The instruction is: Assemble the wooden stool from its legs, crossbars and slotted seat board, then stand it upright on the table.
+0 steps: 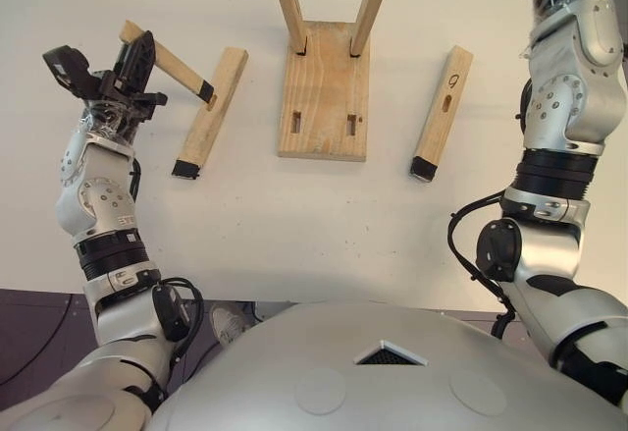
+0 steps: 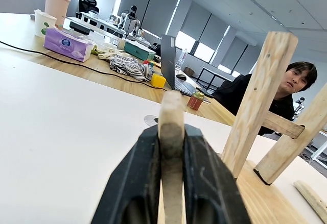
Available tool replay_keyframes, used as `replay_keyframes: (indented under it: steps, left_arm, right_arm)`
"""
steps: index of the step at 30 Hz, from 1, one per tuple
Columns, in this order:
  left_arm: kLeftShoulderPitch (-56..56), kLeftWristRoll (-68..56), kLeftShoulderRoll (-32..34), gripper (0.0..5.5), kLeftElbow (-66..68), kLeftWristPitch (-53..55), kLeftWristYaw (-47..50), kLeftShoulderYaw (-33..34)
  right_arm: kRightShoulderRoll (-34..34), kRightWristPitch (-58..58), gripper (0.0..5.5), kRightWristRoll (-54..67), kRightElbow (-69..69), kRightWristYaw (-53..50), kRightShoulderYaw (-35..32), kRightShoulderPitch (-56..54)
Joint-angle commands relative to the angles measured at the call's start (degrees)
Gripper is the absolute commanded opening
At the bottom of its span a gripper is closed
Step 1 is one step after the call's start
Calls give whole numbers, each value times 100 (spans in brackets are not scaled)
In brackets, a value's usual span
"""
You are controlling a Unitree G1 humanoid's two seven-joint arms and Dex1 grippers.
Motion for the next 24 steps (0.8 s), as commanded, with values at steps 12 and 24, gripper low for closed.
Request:
replay_keyframes:
  steps: [12, 24]
  left_arm:
    - [809, 1640, -355, 37, 266, -1408, 815, -810]
    - [1040, 2168, -433, 37, 1270, -2050, 959, -1441]
  right_arm:
    - [-98, -2, 0, -105, -64, -14, 90, 82]
    - [-105, 20, 0, -138, -73, 20, 187, 173]
